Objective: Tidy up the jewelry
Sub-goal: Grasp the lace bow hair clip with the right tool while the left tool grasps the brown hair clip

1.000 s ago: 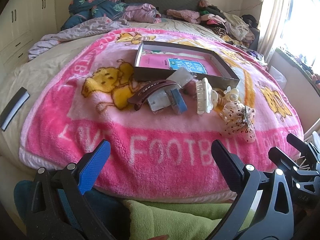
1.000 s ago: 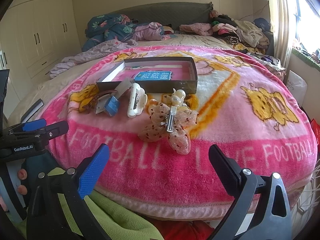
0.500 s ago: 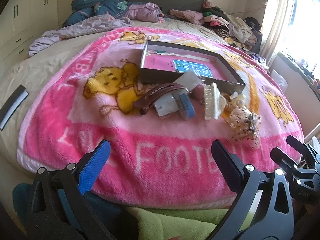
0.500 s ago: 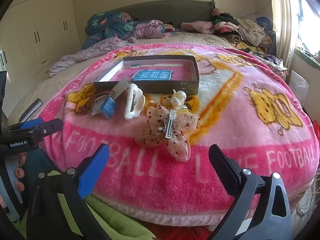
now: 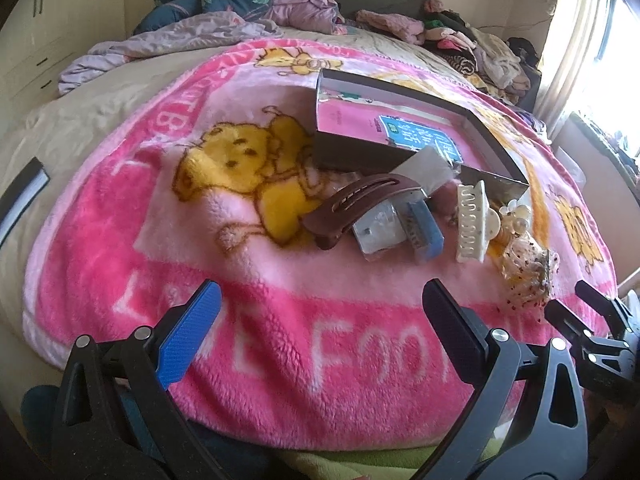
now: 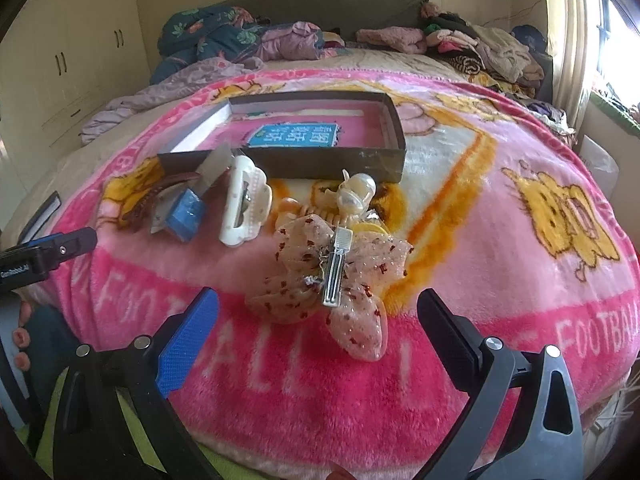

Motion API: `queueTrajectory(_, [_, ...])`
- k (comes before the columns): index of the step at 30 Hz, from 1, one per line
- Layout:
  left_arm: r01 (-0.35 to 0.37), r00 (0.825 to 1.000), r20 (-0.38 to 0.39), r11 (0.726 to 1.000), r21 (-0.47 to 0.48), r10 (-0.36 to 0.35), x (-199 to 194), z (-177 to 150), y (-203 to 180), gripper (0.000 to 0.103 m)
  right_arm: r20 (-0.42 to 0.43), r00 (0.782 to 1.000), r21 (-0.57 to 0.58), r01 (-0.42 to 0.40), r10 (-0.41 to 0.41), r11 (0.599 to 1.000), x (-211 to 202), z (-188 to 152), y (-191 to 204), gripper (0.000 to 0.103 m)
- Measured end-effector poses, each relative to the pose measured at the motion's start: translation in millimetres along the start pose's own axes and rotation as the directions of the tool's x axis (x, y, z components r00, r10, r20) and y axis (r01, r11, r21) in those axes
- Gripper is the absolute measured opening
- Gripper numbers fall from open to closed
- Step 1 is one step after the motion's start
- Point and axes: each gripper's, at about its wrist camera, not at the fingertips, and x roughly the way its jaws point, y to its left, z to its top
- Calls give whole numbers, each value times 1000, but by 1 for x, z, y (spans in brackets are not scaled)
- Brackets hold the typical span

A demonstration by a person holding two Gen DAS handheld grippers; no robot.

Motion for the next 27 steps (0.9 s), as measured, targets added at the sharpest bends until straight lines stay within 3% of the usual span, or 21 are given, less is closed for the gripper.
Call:
queueTrajectory(11, [9, 1000, -21, 995, 94, -7, 30, 27, -4, 93, -45, 999, 25, 9, -8, 1000, 35, 10, -5, 75])
queueTrajectory(19, [31, 997, -69, 979, 200, -17, 63, 51, -14, 91, -63, 998, 43, -2, 5, 999, 47, 10, -14, 53])
queueTrajectory(24, [51, 995, -92, 970, 237, -30, 74, 56, -20, 77, -55, 998, 47, -7, 9, 999, 46, 12, -18, 37])
queueTrajectory(27, [71, 994, -98, 966, 249, -48, 77, 57, -22, 63, -51, 999, 47, -14, 17, 999, 43, 14, -21, 32])
